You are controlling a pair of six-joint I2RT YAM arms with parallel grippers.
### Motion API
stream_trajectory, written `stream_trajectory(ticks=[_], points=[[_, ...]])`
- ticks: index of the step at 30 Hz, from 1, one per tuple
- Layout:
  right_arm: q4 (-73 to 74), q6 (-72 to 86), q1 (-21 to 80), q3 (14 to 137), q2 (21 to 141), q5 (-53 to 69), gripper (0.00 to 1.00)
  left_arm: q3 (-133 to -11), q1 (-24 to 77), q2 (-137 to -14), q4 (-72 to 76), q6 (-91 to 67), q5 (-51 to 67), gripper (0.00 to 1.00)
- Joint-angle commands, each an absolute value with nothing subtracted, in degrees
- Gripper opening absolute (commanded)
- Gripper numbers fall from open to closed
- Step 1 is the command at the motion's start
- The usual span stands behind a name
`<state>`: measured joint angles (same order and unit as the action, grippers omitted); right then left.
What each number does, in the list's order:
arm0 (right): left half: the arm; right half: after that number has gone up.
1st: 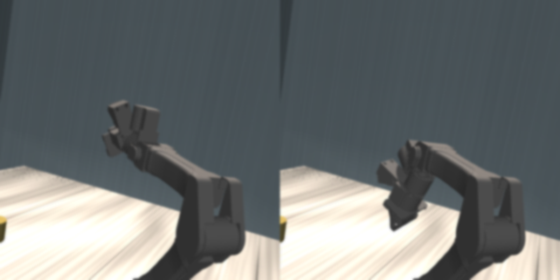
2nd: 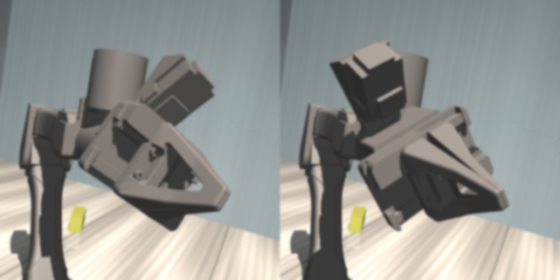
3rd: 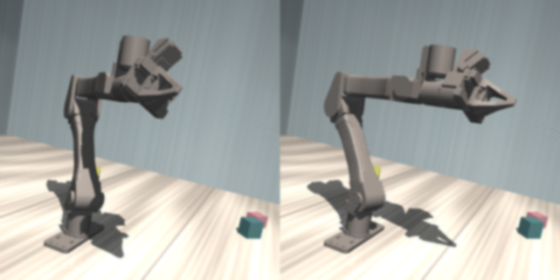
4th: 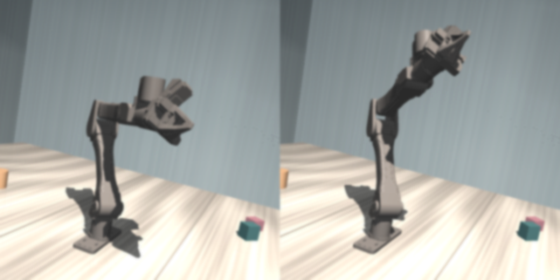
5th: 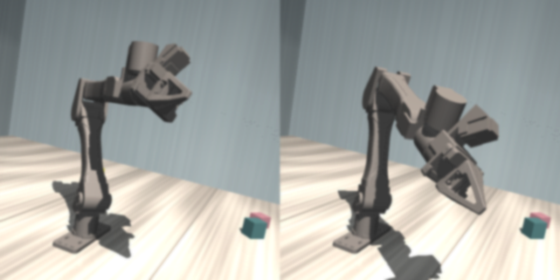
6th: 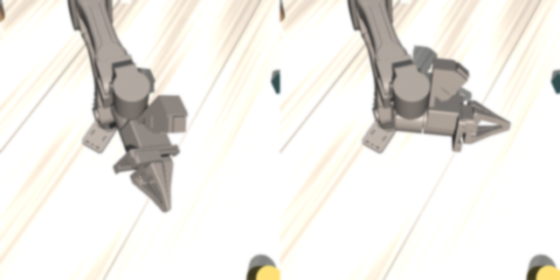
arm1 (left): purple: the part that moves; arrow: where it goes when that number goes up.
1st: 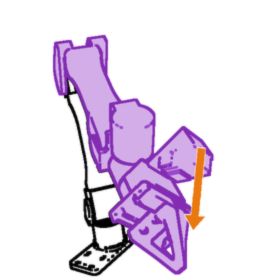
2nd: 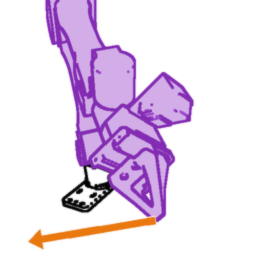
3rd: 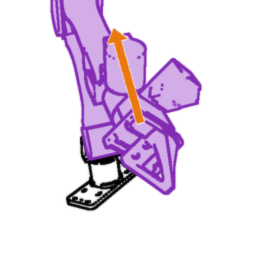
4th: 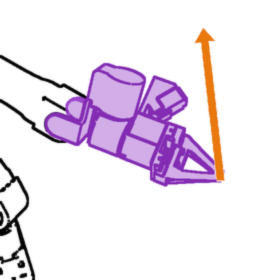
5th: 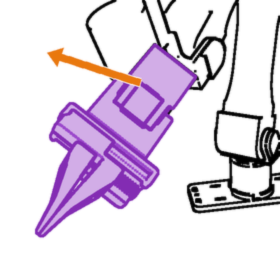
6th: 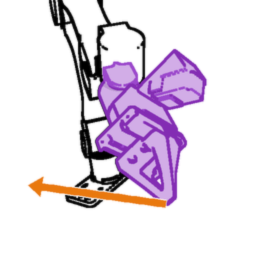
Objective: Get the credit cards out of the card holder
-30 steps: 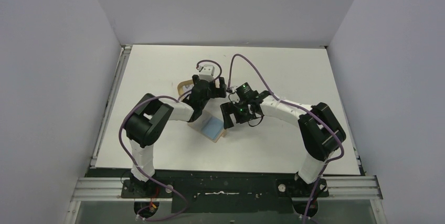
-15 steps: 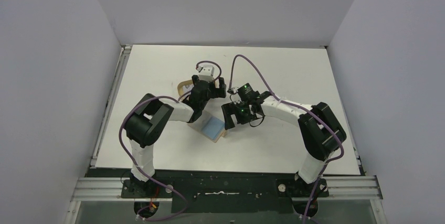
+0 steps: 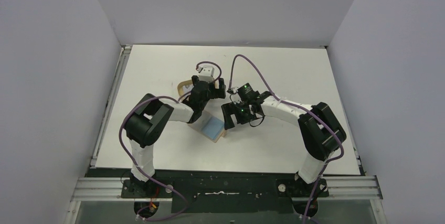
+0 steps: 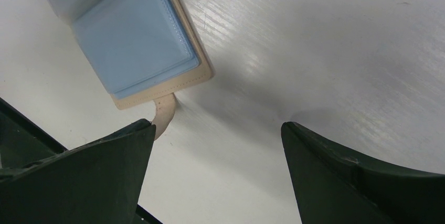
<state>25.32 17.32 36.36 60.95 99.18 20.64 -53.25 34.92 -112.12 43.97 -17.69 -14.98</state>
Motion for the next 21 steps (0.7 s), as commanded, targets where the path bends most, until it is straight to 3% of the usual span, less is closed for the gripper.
stream_trajectory(ticks=[1,21], points=[[23.3,17.3,35.95,61.34,98.3,21.18,0.97,-53.09,35.24,-109.82,48.14,-16.63,-15.55,0.97],[23.3,17.55,35.82,61.24,98.35,21.6,0.97,-52.56,35.24,-109.56,48.7,-16.61,-14.15,0.97]])
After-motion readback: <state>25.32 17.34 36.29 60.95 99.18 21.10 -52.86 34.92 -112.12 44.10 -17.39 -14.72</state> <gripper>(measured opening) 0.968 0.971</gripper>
